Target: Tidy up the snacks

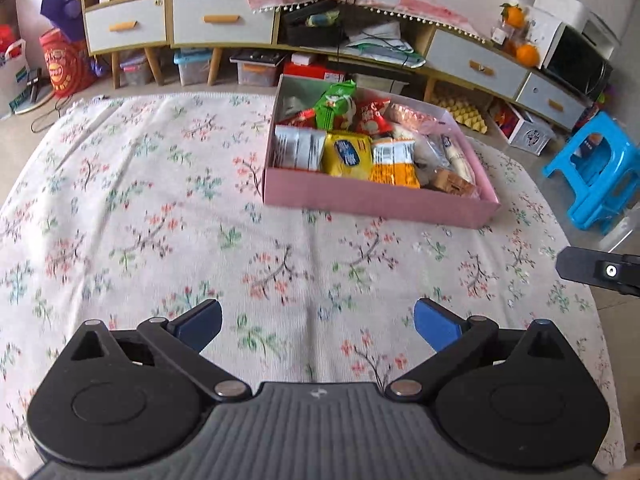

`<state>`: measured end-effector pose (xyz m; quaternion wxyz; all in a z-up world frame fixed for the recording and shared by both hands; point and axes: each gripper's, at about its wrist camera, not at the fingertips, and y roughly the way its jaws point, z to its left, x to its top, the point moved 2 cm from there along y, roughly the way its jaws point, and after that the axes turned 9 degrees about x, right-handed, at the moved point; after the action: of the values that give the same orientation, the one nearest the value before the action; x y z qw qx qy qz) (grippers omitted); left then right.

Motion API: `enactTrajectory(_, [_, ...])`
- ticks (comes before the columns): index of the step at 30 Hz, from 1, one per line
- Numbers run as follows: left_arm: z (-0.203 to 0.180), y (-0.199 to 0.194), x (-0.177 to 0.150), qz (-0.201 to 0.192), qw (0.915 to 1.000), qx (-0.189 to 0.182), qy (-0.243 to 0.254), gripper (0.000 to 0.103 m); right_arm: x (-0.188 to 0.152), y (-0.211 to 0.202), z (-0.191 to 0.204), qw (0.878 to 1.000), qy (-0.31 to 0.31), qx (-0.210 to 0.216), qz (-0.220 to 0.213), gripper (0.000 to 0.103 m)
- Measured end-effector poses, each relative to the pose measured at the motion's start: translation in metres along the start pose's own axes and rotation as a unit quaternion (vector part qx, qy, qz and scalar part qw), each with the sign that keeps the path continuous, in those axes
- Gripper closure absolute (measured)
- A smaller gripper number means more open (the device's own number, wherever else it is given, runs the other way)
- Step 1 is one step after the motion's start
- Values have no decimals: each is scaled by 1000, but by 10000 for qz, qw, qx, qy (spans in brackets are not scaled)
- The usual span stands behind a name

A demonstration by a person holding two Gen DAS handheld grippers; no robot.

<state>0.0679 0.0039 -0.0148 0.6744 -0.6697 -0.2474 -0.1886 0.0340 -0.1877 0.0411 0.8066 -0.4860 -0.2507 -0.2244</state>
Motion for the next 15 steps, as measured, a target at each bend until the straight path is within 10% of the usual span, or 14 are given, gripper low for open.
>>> enactTrajectory(15, [7,-9,-9,-76,9998,182,33,0,-25,19,16,9981,-480,-351,154,16])
